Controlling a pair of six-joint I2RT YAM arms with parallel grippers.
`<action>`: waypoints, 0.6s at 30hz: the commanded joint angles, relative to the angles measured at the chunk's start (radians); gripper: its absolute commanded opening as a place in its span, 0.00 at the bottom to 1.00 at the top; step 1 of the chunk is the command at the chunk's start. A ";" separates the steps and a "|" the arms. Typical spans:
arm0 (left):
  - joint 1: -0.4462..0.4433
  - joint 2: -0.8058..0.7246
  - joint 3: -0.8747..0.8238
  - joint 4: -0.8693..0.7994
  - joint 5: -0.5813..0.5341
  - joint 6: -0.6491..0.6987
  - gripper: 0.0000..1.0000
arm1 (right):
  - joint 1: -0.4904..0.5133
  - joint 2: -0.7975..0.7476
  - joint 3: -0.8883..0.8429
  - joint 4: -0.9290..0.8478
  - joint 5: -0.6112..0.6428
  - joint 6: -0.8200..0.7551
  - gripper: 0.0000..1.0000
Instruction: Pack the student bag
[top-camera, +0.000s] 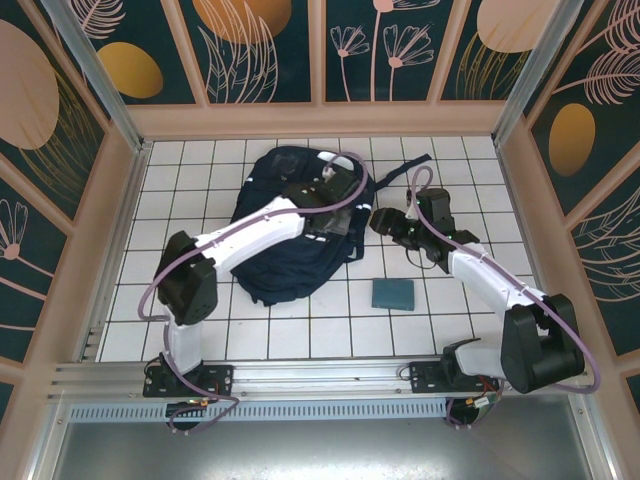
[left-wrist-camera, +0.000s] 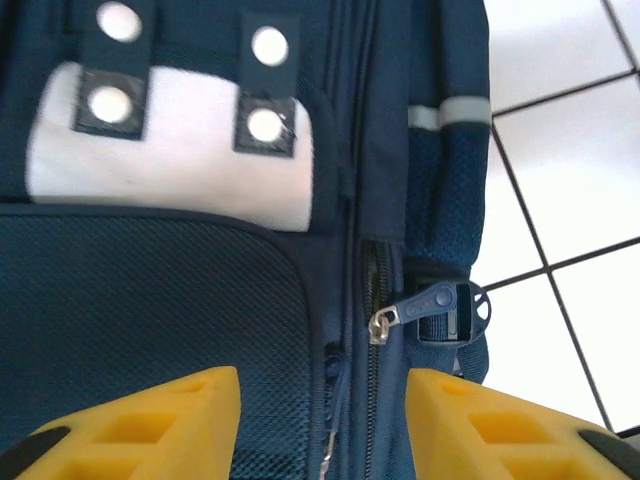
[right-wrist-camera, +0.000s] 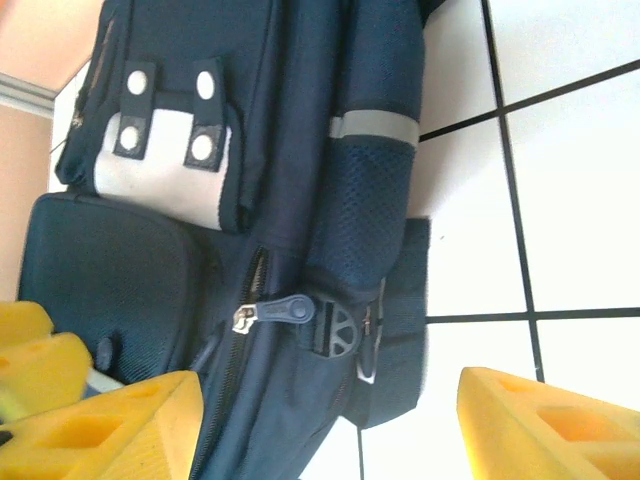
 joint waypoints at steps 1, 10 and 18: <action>-0.003 0.073 0.074 -0.113 -0.099 0.023 0.46 | -0.007 -0.010 -0.014 -0.017 0.040 -0.010 0.70; -0.002 0.250 0.241 -0.241 -0.193 0.036 0.41 | -0.007 -0.012 -0.024 -0.004 0.027 0.005 0.70; 0.000 0.302 0.301 -0.250 -0.206 0.030 0.19 | -0.008 -0.025 -0.032 0.010 0.028 -0.006 0.69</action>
